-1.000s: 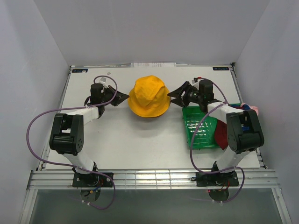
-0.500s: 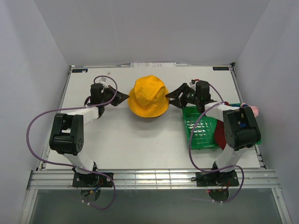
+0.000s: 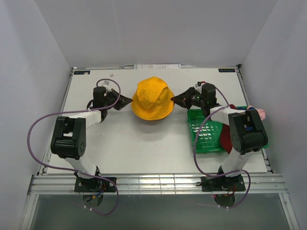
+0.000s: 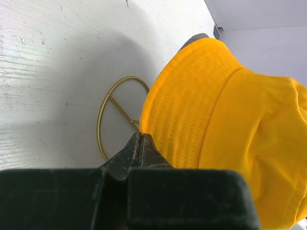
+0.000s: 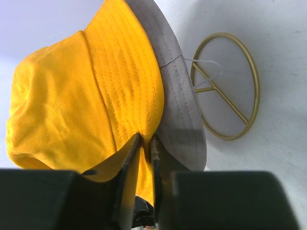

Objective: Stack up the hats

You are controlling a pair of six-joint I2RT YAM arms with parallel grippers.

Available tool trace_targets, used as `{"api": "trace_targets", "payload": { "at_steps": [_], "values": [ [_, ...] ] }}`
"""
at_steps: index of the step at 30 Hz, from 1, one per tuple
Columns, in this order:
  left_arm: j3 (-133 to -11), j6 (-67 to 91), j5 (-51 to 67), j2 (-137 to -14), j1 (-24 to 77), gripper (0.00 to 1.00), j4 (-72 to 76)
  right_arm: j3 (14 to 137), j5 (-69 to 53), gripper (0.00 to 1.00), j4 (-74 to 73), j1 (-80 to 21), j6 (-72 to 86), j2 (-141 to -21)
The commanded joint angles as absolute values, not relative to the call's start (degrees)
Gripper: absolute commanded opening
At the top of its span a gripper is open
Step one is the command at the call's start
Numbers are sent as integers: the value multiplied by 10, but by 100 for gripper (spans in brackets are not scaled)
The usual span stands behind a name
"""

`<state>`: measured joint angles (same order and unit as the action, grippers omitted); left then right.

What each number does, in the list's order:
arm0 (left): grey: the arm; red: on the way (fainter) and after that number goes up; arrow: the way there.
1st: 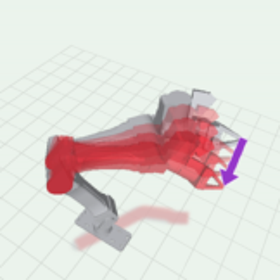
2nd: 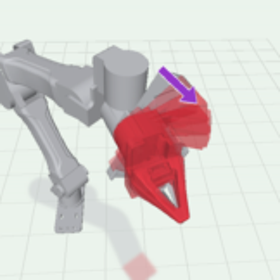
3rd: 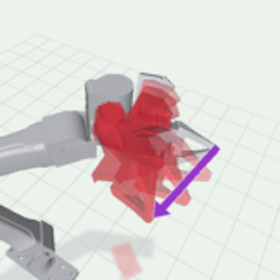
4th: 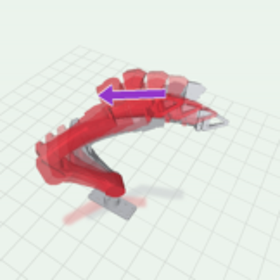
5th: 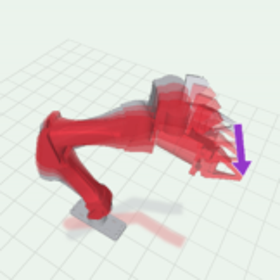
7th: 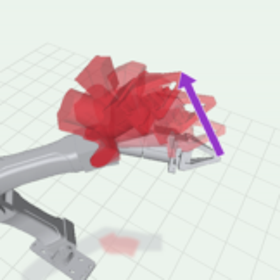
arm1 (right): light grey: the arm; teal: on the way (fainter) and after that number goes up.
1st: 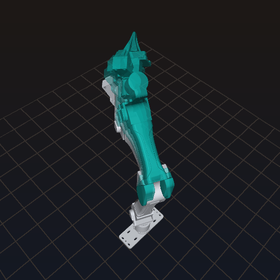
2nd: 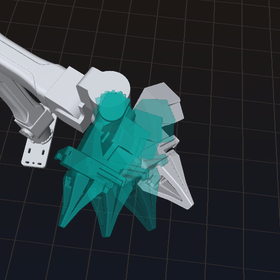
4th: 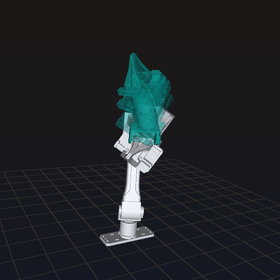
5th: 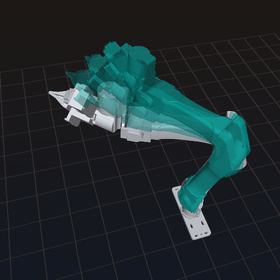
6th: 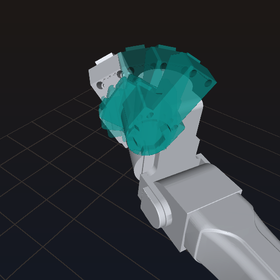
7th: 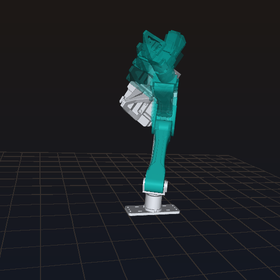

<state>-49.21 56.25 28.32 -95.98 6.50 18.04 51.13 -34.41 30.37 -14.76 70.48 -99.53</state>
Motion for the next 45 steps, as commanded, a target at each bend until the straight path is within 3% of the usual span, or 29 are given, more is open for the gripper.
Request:
{"api": "trace_targets", "payload": {
  "at_steps": [1,4,14,39,42,43,45],
  "values": [
    [-484,546,276,-940,65,0,175,511,-339,17,326,-151,697,-999],
    [-483,542,272,-940,65,0,175,522,-334,8,277,-150,672,-1003],
    [-485,525,249,-968,65,0,145,577,-274,8,100,-150,546,-1019],
    [-563,461,215,-1005,65,0,48,643,-227,8,-20,-149,396,-1027],
    [-576,457,216,-990,65,13,43,653,-232,11,-34,-150,375,-1017],
    [-577,458,217,-985,65,25,42,658,-232,13,-39,-150,369,-1015],
    [-582,458,217,-970,65,37,39,673,-232,18,-56,-150,360,-1012]
  ]
}}
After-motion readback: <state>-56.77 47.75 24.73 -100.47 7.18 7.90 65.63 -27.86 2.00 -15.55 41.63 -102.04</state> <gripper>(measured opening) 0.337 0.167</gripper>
